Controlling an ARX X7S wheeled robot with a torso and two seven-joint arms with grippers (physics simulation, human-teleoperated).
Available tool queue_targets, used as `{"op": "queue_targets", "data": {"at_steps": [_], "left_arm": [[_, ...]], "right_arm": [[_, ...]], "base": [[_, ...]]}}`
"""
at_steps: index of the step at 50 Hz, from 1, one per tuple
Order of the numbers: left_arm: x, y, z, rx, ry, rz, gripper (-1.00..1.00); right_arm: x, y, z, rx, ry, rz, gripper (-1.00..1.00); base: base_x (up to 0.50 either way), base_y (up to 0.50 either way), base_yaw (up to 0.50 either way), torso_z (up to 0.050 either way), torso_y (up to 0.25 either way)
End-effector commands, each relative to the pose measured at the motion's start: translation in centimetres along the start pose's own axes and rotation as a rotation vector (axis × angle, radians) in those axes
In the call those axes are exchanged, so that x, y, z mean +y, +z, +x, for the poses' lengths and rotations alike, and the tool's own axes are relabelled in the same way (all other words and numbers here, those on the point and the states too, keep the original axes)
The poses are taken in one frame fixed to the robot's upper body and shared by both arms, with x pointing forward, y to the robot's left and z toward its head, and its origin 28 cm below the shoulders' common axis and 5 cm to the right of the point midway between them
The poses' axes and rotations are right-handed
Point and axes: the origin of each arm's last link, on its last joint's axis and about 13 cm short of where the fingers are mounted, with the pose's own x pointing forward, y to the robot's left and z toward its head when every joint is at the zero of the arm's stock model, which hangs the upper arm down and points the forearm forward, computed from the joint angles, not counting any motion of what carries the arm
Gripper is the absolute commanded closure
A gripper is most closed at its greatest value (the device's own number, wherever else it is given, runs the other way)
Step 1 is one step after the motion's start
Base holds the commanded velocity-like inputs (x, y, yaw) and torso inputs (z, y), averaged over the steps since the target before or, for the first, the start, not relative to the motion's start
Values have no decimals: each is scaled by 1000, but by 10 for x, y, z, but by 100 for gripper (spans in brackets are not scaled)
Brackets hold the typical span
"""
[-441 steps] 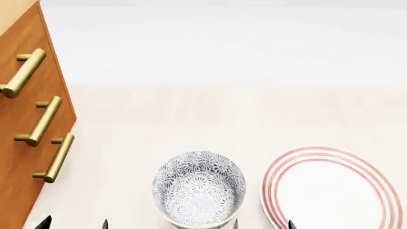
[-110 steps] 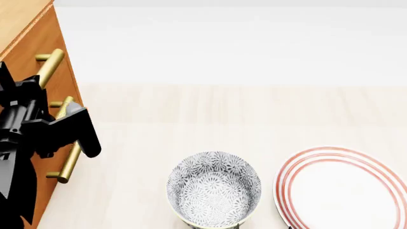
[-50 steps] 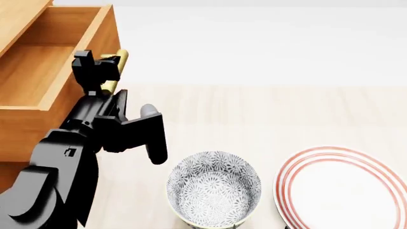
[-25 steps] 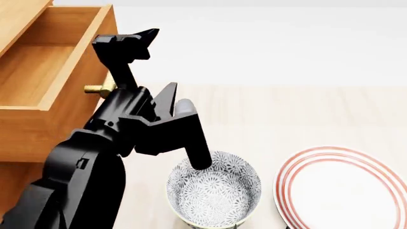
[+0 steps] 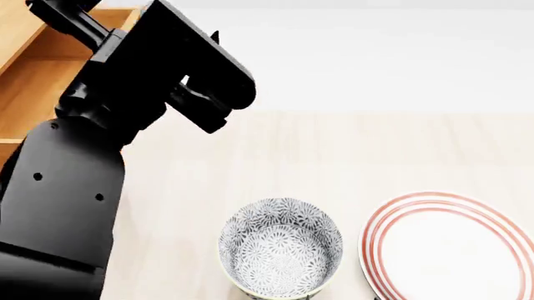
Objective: Open the top drawer of the cabinet.
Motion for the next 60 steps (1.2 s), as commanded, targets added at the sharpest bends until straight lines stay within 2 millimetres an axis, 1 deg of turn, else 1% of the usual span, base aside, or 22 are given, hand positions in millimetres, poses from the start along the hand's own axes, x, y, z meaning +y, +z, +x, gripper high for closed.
{"op": "queue_targets", "data": {"at_steps": [1, 8, 12, 14, 22, 30, 39, 46, 57, 60], "left_arm": [[22, 4, 5, 62, 31, -245, -100], [22, -3, 13, 129, -16, -319, -100], [23, -8, 18, 175, -5, -372, -100], [25, -13, 23, 204, 7, -366, -100], [29, -20, 31, 258, 4, -410, -100], [40, -19, 38, 282, 26, -445, -100], [43, -24, 44, 312, 46, -472, -100], [41, -25, 46, 333, 40, -509, -100], [50, -17, 52, 374, 65, -621, -100], [51, -14, 52, 383, 49, -699, -100]], "right_arm": [[2, 1, 1, -14, 5, -1, -100], [2, 1, 0, -15, 5, -1, -100], [1, 1, 1, -13, 3, 0, -100], [1, 1, 1, -13, 1, 1, -100], [1, 1, 2, -10, -1, 3, -100], [1, 1, 2, -7, -4, 5, -100], [1, 1, 2, -7, -2, 4, -100], [1, 2, 2, -7, -1, 3, -100], [1, 0, 2, -8, 0, 2, -100], [1, 1, 2, -8, 1, 1, -100]], "base": [[0, 0, 0, 0, 0], [0, 0, 0, 0, 0], [0, 0, 0, 0, 0], [0, 0, 0, 0, 0], [0, 0, 0, 0, 0], [0, 0, 0, 0, 0], [0, 0, 0, 0, 0], [0, 0, 0, 0, 0], [0, 0, 0, 0, 0], [0, 0, 0, 0, 0]]}}
